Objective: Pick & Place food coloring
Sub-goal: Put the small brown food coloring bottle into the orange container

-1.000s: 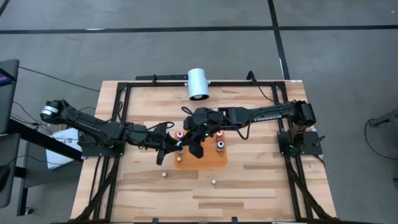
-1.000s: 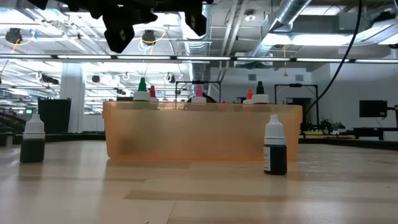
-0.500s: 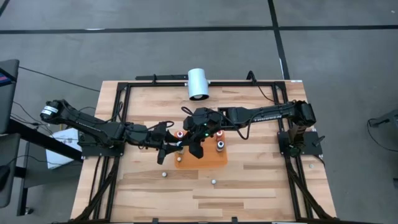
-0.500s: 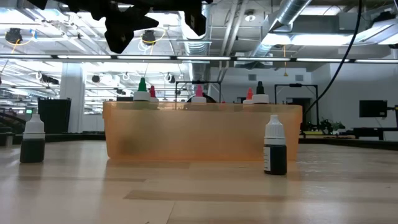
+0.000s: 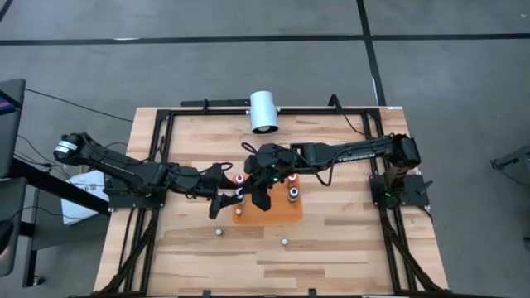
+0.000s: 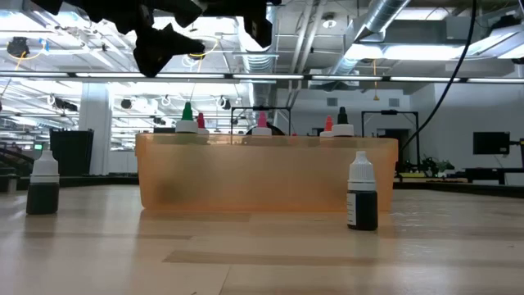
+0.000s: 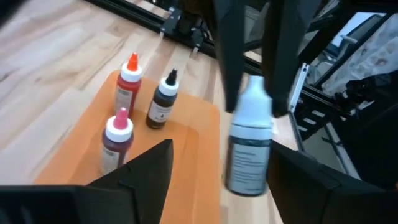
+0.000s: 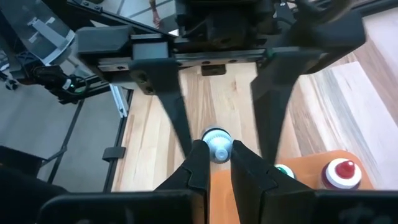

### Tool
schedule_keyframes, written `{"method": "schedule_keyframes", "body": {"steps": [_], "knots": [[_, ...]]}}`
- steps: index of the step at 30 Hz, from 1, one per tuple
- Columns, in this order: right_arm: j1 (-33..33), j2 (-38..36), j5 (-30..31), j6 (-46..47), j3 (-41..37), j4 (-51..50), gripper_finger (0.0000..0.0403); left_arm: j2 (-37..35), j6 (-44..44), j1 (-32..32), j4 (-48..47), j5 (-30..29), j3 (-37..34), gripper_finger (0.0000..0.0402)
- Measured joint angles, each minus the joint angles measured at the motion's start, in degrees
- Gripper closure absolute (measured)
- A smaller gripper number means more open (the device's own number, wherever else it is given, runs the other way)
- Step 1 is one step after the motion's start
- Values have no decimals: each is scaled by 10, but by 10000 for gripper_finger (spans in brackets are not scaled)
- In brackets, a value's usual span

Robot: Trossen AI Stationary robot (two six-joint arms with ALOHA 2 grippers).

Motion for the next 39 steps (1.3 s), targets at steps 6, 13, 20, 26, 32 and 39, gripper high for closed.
{"method": "schedule_keyframes", "body": {"steps": [6, 13, 20, 26, 32, 39], "knots": [[-3, 0, 6, 0, 0, 0, 372, -1, -10, 0, 2, 28, 0, 165], [-12, 0, 5, 0, 0, -5, 372, -1, -11, 0, -7, 63, 0, 165], [-19, 0, 7, -10, 0, -41, 372, -1, -25, 1, -72, 73, 0, 165], [-19, 0, 7, -14, 0, -73, 372, -2, -35, 1, -96, 84, 0, 165], [-19, 0, 8, -30, 0, -126, 372, -2, -53, 1, -153, 84, 0, 165], [-2, 0, 16, -41, 0, -212, 372, -2, -99, 1, -250, 85, 0, 165]]}}
